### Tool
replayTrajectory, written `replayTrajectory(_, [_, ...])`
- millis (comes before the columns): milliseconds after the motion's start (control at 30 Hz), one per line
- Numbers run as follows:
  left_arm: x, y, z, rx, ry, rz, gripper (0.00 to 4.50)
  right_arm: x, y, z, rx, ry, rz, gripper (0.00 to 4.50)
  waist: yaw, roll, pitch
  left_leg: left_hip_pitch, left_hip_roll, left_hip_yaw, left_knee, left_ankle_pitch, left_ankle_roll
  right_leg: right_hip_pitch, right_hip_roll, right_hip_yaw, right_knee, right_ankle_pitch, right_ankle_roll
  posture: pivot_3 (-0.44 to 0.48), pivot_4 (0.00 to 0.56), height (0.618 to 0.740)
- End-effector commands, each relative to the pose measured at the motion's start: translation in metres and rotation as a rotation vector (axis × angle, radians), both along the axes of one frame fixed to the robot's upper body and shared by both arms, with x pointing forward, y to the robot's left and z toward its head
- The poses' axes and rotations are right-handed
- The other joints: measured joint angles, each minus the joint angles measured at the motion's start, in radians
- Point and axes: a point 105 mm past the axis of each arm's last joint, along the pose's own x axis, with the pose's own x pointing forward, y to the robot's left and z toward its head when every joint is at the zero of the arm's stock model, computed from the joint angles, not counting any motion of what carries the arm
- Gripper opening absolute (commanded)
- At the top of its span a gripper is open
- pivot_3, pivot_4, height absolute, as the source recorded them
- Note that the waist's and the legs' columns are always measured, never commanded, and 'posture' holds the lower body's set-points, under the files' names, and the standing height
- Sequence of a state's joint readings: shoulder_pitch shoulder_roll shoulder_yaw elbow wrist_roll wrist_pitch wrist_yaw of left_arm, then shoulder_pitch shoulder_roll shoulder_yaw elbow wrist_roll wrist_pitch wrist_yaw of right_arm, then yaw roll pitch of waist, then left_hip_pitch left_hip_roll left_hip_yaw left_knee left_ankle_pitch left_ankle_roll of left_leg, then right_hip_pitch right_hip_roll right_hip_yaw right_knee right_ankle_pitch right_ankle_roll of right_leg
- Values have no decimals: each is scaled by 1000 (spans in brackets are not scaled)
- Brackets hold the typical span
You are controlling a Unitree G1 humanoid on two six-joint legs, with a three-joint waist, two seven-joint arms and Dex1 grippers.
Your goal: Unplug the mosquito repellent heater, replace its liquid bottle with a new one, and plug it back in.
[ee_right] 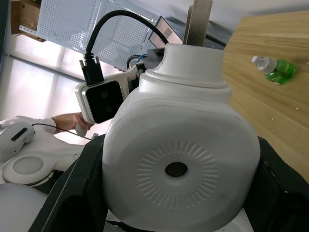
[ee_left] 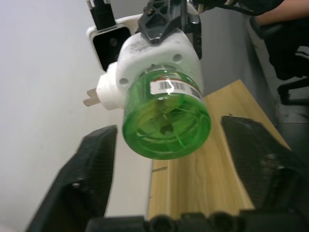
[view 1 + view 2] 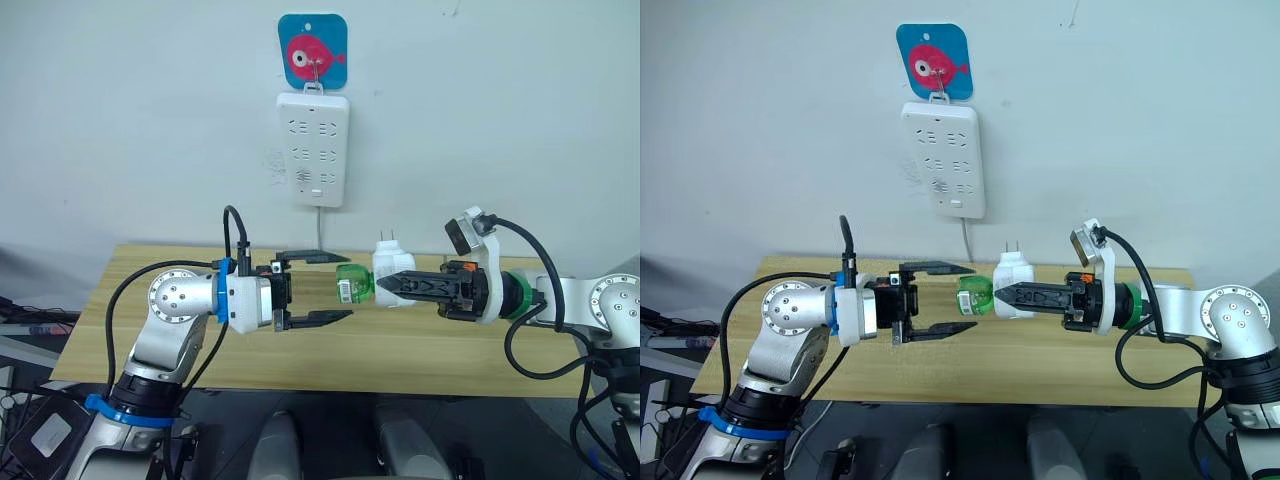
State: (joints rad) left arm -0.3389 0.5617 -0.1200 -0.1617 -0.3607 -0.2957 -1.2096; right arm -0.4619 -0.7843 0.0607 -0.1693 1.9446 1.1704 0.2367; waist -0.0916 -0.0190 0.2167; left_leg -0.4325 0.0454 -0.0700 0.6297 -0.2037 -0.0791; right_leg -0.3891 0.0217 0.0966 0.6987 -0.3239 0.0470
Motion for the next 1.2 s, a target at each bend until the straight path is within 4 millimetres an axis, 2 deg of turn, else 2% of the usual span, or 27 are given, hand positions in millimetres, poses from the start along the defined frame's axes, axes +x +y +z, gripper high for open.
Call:
replayTrajectory(33, [-5, -4, 10, -3, -5, -32, 2348, -4, 0, 14, 33, -41, 22, 3095, -1, 0, 0, 0, 0, 0, 0, 0, 0, 0, 0, 0, 0, 0, 0, -155, 189, 725])
replayTrajectory(100, [-3, -3, 12, 6, 40, -25, 2178, -5, 0, 13, 32, -40, 23, 3095, -3, 0, 0, 0, 0, 0, 0, 0, 0, 0, 0, 0, 0, 0, 0, -155, 188, 725])
replayTrajectory(167, [2, -3, 18, 2, 188, 1, 2177, -6, -1, 12, 29, -39, 25, 3095, -6, 0, 0, 0, 0, 0, 0, 0, 0, 0, 0, 0, 0, 0, 0, -155, 188, 725])
replayTrajectory(333, [16, 20, 25, -49, 935, 37, 2177, -6, 0, 11, 24, -41, 33, 3095, -14, 0, 0, 0, 0, -3, 0, 0, 0, 0, 1, -2, 2, -2, 4, -146, 185, 725])
replayTrajectory(433, [14, 26, 26, -27, 1035, 24, 2177, -6, 1, 11, 22, -43, 37, 3095, -23, 0, 0, 0, 0, -3, 0, 0, 0, 0, 1, -3, 2, -3, 4, -146, 186, 725])
replayTrajectory(600, [17, 21, 30, -73, 981, 65, 2177, -6, 1, 10, 19, -46, 35, 3095, -24, 0, 0, 0, 1, -3, 0, 0, 0, 0, 1, -3, 2, 0, 0, -151, 189, 725])
replayTrajectory(700, [19, 21, 23, -51, 944, 102, 2177, -7, 1, 10, 20, -45, 33, 3095, -23, 0, 0, 0, 0, -3, 0, 0, 0, 0, 1, -3, 2, 0, 0, -151, 189, 725])
replayTrajectory(900, [17, 26, 4, 49, 781, 152, 4114, -6, 0, 11, 20, -44, 27, 3095, -23, 0, 0, 0, 0, -2, 0, 0, 0, 0, 1, -1, 2, 0, 0, -150, 189, 725])
replayTrajectory(933, [16, 28, -3, 92, 731, 162, 4456, -6, 0, 11, 20, -44, 27, 3095, -22, 0, 0, 0, 0, -2, 0, 0, 0, 0, 1, -1, 2, 0, 0, -150, 189, 725])
replayTrajectory(1033, [12, 31, -20, 188, 509, 159, 4500, -5, 0, 10, 18, -45, 25, 3095, -22, 0, 0, 0, 0, -1, 0, 0, 0, 0, 1, -1, 1, 0, 0, -147, 190, 725])
replayTrajectory(1100, [15, 27, -17, 161, 297, 159, 4500, -5, 0, 10, 18, -46, 23, 3095, -16, 0, 0, 0, 0, -1, 0, 0, 0, 0, 0, -1, 1, 0, 0, -148, 189, 725])
replayTrajectory(1200, [16, 19, 2, 31, 47, 140, 4500, -4, 0, 10, 17, -47, 22, 3095, -4, 0, 0, 0, 0, -1, 0, 0, 0, 0, 0, 0, 0, 0, -1, -147, 189, 725])
